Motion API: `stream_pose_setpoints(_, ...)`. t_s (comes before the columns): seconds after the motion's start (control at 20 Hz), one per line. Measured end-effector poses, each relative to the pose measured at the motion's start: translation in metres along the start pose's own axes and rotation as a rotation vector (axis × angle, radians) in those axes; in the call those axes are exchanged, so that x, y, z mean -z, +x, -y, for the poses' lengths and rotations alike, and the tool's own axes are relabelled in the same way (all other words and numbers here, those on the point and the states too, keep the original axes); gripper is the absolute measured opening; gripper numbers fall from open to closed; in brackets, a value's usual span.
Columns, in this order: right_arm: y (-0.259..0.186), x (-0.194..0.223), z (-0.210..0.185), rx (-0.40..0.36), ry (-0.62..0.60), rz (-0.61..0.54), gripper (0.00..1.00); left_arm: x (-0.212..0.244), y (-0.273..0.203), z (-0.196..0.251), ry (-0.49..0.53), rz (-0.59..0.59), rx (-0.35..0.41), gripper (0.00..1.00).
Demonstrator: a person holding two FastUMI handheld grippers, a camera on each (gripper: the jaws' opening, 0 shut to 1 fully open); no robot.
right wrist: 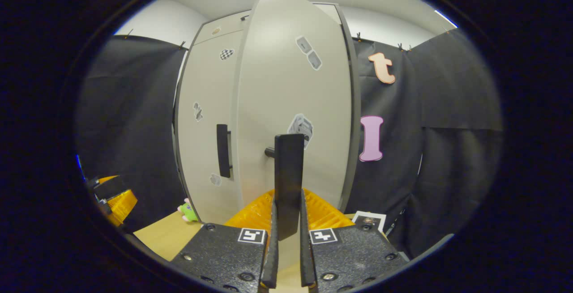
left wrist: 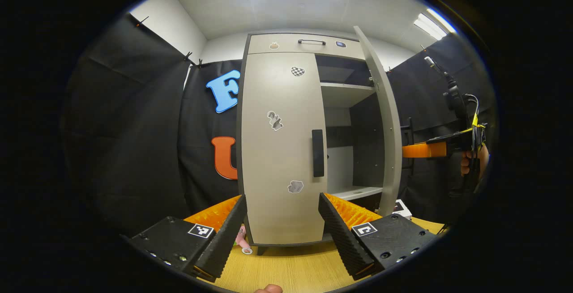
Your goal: Open the right door of the double-door shoe cabinet with the right hand, and open the left door with the left hand.
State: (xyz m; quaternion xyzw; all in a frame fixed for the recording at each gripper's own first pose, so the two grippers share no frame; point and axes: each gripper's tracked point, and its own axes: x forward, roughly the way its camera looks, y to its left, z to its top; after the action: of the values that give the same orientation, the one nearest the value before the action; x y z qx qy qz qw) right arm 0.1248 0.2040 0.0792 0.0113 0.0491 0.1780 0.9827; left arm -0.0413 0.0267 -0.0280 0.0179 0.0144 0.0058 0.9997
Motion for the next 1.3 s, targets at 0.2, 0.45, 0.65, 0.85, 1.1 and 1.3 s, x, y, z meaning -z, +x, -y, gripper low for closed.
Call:
stream_pose_setpoints(0.2,-0.002,0.000,0.011,0.051,-0.021,0.004,0.22,0.005,0.003,0.009,-0.014,-0.011,0.013,0.96)
stream_pose_setpoints(0.45,-0.013,0.002,0.040,0.094,-0.037,0.001,0.16,0.005,0.006,0.019,-0.035,-0.013,0.018,0.96)
stream_pose_setpoints(0.65,-0.013,0.004,0.056,0.103,-0.016,0.006,0.10,0.004,0.010,0.023,-0.036,-0.008,0.016,0.96)
stream_pose_setpoints(0.85,-0.014,0.018,0.089,0.187,-0.069,-0.018,0.10,0.006,0.016,0.029,-0.036,-0.016,0.018,0.96)
stream_pose_setpoints(1.1,-0.013,0.023,0.113,0.138,0.075,-0.015,0.04,0.009,0.022,0.036,-0.039,-0.035,0.025,0.96)
stream_pose_setpoints(1.3,-0.023,0.023,0.112,0.161,0.046,-0.012,0.04,0.006,0.025,0.038,-0.037,-0.029,0.025,0.96)
